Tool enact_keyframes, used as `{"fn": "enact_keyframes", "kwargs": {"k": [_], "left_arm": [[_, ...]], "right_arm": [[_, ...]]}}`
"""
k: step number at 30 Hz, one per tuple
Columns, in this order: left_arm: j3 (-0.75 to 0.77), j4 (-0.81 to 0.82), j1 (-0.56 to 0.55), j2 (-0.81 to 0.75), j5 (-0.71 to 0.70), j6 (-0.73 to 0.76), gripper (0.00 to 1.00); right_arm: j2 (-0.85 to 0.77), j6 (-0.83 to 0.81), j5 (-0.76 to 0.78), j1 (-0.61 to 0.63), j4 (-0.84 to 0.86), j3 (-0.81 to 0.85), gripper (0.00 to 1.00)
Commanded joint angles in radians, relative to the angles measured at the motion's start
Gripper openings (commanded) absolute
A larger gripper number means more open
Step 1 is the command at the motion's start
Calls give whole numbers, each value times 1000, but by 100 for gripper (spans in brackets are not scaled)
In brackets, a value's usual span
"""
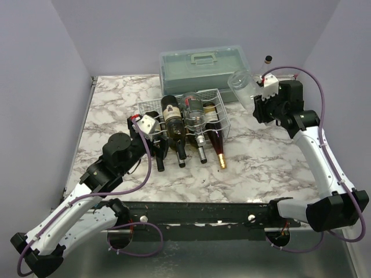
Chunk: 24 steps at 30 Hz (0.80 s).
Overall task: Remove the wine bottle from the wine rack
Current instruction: Place the wine bottle at the center of the board.
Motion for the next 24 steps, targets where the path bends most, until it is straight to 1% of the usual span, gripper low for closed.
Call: {"fn": "enact_keyframes", "kwargs": {"k": [1, 5, 11, 18, 24], "left_arm": [[16, 3, 3, -15, -12, 6, 99], [16, 3, 3, -17, -12, 7, 99], [17, 3, 3, -20, -10, 7, 99], [17, 3, 3, -23, -10, 7, 99], [16, 3, 3, -25, -12, 7, 99]], "right_arm": [[3, -111, -66, -34, 113, 97, 0], [31, -194, -64, -64, 68, 113, 0], [84, -324, -106, -121, -29, 161, 0], [152, -454, -87, -143, -126, 226, 0], [201, -578, -31, -143, -178, 271, 0]]}}
